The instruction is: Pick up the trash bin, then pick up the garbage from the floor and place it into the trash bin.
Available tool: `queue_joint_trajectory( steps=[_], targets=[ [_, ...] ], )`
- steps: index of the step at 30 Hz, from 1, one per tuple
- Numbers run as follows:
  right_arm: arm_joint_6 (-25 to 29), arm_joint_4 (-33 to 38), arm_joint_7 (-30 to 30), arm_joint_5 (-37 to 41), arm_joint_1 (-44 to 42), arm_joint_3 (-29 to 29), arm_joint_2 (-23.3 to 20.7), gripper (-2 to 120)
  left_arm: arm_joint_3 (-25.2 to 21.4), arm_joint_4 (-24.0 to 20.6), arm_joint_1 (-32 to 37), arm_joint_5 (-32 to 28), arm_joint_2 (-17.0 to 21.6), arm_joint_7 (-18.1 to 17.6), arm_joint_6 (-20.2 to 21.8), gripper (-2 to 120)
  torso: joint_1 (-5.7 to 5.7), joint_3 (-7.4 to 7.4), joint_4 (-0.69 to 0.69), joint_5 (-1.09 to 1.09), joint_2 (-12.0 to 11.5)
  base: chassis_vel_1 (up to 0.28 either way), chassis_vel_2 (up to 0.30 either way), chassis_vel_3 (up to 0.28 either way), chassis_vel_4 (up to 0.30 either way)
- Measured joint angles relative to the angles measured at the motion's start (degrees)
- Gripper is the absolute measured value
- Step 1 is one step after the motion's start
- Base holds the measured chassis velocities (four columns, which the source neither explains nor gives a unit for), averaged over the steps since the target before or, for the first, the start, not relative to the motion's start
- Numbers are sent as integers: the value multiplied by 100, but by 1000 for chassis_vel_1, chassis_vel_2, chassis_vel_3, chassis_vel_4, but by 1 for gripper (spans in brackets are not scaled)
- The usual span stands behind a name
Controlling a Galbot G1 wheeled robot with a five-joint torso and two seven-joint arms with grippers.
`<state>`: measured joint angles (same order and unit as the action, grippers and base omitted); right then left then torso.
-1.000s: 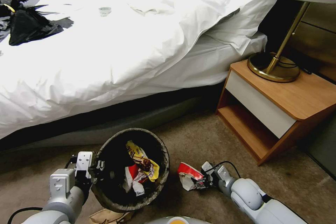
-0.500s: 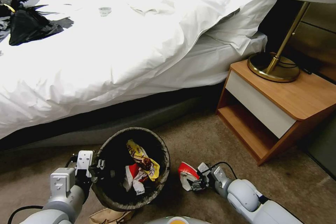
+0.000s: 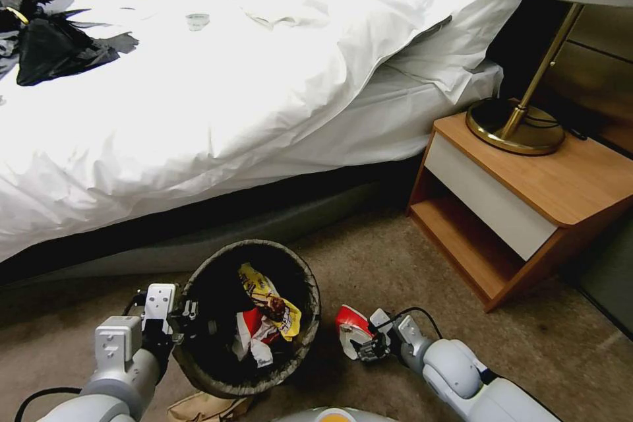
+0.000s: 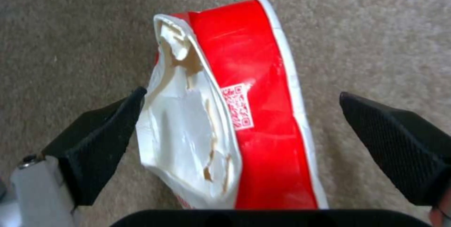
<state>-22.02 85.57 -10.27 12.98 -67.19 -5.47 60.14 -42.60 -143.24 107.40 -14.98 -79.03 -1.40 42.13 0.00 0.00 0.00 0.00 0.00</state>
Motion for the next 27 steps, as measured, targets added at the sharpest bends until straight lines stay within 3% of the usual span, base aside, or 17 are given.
queue_joint_trajectory(
  steps=[6,27],
  targets=[
    [39,-142,-21,-31,46,-1,107,94,-2,0,9,11,-9,0,0,1,0,0,0,0,0,0,0,0,0],
    [75,-162,-74,-82,-2,8,153,16,2,0,41,40,-3,0,0,1,0,0,0,0,0,0,0,0,0]
  ],
)
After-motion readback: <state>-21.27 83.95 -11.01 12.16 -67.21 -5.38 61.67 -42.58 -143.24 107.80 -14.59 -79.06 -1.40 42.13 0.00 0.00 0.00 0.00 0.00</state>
